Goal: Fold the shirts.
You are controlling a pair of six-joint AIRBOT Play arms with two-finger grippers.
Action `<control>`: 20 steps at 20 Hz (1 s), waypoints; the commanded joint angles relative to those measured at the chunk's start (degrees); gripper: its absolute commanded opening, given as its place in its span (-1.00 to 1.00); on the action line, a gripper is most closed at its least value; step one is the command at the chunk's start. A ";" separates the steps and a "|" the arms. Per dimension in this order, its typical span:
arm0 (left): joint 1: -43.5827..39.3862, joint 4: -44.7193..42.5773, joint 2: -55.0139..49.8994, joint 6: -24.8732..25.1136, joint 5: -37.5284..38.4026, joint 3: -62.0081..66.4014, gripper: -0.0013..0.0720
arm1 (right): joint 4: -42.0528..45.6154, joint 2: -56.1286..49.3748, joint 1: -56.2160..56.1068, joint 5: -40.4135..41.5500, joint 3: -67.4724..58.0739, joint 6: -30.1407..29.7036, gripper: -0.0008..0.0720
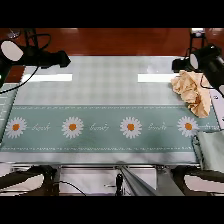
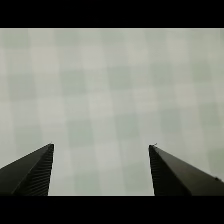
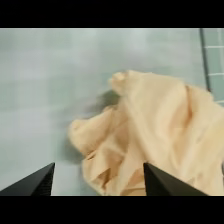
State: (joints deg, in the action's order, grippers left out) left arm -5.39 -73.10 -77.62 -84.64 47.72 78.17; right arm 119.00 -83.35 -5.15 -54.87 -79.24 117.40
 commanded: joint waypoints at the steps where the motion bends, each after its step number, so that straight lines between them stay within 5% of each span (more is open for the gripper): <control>1: 0.79 -0.48 -1.25 0.11 -6.43 0.00 0.95 | 0.00 -3.61 10.45 2.62 -0.02 7.15 0.76; 9: 1.01 -0.46 -5.62 0.11 -2.47 0.00 0.95 | -20.57 -16.35 22.95 -2.03 -0.02 -4.00 0.67; 10: 1.03 -0.48 -6.21 0.15 -0.42 0.00 0.95 | -23.47 -16.83 22.91 -2.54 -0.02 -7.69 0.08; 11: 1.14 -0.48 -6.60 0.24 1.22 0.00 0.95 | -27.02 -16.55 22.64 -2.40 -0.09 -12.33 -0.91; 20: 12.79 3.34 -3.23 6.27 24.13 8.11 0.95 | -40.00 6.25 15.63 0.04 -22.53 -27.56 -0.91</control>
State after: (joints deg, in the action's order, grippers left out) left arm 2.94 -73.23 -82.52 -80.55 62.72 84.40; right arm 83.48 -84.01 13.72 -56.05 -93.93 94.80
